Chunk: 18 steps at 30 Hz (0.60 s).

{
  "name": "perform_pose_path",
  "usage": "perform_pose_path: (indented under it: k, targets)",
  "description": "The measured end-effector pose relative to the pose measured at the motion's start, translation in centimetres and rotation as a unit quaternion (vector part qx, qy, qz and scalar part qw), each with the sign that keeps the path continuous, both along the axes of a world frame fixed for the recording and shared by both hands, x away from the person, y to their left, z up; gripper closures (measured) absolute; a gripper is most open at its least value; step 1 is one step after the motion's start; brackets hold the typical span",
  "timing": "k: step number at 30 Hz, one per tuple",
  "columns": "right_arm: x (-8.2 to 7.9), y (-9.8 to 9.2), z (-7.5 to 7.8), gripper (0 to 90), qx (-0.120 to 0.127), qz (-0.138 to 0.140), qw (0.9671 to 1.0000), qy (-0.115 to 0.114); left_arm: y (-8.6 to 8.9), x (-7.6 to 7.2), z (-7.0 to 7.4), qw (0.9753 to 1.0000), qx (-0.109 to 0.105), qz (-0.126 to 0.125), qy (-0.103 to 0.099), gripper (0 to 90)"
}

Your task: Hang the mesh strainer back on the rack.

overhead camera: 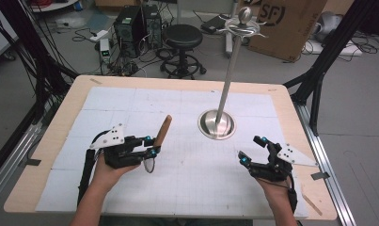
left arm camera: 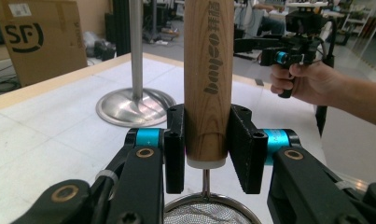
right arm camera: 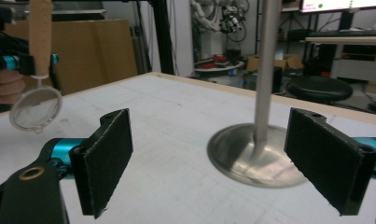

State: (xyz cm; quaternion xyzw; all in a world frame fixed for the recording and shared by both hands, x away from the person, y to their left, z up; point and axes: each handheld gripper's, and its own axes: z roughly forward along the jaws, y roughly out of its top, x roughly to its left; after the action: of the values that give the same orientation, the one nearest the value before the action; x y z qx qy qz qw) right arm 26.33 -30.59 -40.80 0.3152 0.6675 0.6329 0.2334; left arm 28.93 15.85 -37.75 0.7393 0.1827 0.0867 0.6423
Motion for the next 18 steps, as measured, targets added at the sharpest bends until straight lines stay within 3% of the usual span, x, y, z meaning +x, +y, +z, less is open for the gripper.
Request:
perform_pose_path:
  k: [6,12,18]
  targets:
    - [0.9,1.5,1.6,14.2,0.01,0.035,0.9993,-0.002,-0.7,0.2,0.6,1.0,-0.006,-0.005,-0.003,68.8]
    - [1.8,3.0,2.8,14.2,0.02,0.062,0.9979,0.001,-2.2,0.6,2.1,0.9998,0.006,-0.013,-0.013,68.8]
    - [2.3,4.4,4.3,14.2,0.032,0.089,0.9955,-0.013,-3.9,0.9,3.4,0.9994,0.003,-0.028,-0.02,68.8]
